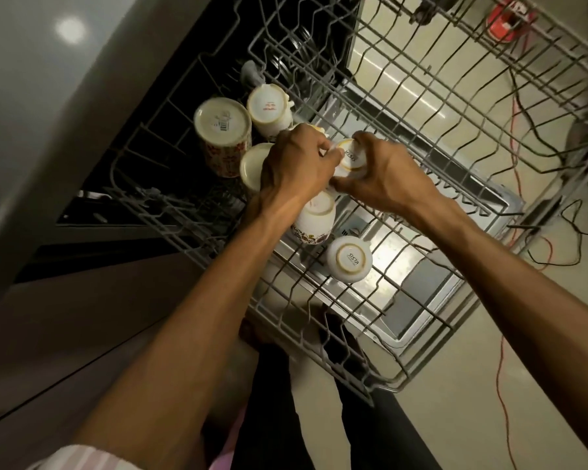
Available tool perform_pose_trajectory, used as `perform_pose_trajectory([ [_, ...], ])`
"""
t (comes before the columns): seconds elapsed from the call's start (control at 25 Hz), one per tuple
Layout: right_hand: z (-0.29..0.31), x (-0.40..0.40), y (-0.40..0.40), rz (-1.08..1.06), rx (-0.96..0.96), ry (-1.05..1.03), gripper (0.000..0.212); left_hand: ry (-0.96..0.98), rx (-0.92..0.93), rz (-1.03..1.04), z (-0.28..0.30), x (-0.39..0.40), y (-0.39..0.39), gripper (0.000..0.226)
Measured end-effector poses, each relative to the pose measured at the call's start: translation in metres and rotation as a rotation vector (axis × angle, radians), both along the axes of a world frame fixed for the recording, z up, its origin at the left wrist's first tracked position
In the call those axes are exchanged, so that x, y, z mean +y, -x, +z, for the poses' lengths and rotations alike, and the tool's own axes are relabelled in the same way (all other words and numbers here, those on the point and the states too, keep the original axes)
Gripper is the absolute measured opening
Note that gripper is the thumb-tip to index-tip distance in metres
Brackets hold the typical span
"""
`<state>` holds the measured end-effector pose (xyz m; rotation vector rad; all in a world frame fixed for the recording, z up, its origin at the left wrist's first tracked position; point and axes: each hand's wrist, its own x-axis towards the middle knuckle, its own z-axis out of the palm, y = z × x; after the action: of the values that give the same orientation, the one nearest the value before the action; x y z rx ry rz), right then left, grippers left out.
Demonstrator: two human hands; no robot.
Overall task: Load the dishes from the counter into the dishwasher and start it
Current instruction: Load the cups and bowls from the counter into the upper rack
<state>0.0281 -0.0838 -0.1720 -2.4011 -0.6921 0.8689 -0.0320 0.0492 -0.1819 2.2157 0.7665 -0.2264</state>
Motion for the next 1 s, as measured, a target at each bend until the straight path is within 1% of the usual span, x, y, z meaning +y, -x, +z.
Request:
perform_pose_trajectory([
  [0.16, -0.009, 0.002, -0.003, 0.036, 0.004, 0.025, 0.065, -0.083, 0.040, -0.051, -0.003, 0.002, -0.002, 0.033],
  [0.36, -0.019, 0.002, -0.002, 0.044, 0.009, 0.063, 0.061, -0.111, 0.012, -0.053, -0.006, 0.000, -0.002, 0.029],
  [0.52, -0.020, 0.003, -0.002, 0.072, -0.046, 0.069, 0.068, -0.173, 0.009, -0.067, -0.007, -0.004, -0.003, 0.030],
  [0.6, -0.022, 0.002, 0.000, 0.076, -0.060, 0.062, 0.066, -0.184, 0.010, -0.073, -0.008, -0.004, -0.002, 0.030],
  [0.84, -0.024, 0.001, 0.006, 0.112, -0.106, 0.072, 0.070, -0.201, 0.026, -0.079, -0.007, -0.006, 0.002, 0.032],
  [1.0, -0.026, 0.001, 0.008, 0.138, -0.107, 0.128, 0.082, -0.202, 0.000, -0.088, -0.007, -0.007, 0.002, 0.033],
])
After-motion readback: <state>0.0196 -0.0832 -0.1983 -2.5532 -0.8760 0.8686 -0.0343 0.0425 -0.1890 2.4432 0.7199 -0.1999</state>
